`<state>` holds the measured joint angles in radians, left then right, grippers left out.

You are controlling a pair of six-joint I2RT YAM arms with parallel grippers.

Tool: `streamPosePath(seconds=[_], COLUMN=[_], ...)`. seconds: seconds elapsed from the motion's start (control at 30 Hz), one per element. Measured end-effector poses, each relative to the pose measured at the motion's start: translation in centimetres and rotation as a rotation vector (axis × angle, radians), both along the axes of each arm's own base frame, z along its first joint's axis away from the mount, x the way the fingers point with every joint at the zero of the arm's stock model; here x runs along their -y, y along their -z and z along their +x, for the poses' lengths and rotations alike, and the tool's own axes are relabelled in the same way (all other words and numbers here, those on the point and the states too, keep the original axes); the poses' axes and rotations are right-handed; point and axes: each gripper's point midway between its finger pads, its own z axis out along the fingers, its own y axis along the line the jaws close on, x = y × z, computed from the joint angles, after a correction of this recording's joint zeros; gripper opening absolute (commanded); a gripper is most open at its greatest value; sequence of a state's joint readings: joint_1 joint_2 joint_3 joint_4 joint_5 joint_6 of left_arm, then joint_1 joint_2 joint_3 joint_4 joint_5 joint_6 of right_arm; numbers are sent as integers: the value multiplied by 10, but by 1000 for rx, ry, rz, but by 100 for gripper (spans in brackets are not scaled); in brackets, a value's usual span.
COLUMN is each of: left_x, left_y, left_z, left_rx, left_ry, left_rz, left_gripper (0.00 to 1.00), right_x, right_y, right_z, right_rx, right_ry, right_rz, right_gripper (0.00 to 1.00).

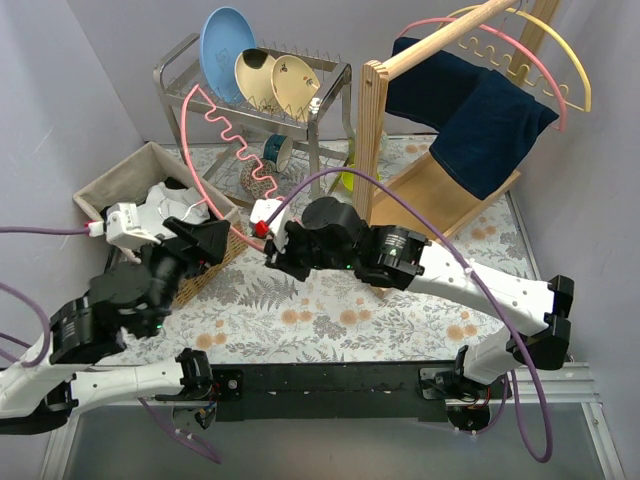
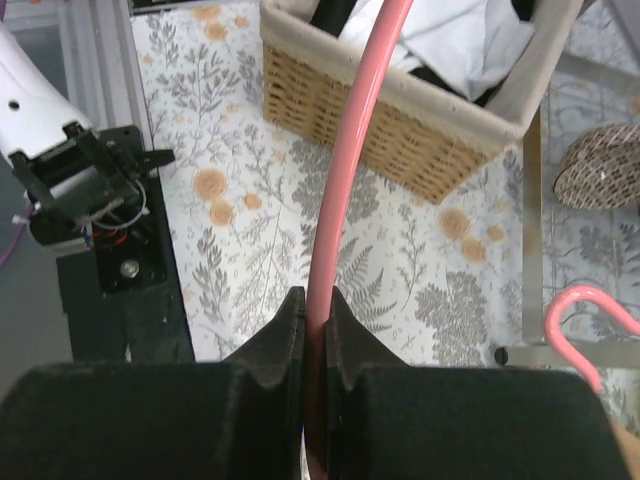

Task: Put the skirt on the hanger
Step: Pass the hanger from the left arm to the right

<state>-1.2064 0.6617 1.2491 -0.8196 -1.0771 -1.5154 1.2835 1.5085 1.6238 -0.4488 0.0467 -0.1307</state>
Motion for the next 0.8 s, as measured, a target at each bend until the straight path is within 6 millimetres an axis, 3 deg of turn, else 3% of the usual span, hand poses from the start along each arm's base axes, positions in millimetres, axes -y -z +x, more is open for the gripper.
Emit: streamPosePath(seconds=[0.07, 0.27, 0.37, 0.53, 0.8], left_x=[-1, -24, -22, -7, -7], left_y=[-2, -35, -45, -29, -15], left_z=[-10, -47, -59, -71, -88], left_rx=[36, 216, 299, 425, 624], left_ry=[95, 337, 438, 608, 776], left_rz=[11, 69, 182, 511, 881], left_gripper=[89, 95, 98, 98, 98], right_x=[12, 39, 56, 82, 120], right_y=[5, 10, 21, 42, 46], right_z=[4, -8, -10, -24, -51], right_rx=[-31, -117, -163, -222, -204], right_ry=[-15, -160, -239, -346, -521], right_rz=[-10, 6, -2, -35, -48], right_gripper=[1, 1, 1, 1, 1])
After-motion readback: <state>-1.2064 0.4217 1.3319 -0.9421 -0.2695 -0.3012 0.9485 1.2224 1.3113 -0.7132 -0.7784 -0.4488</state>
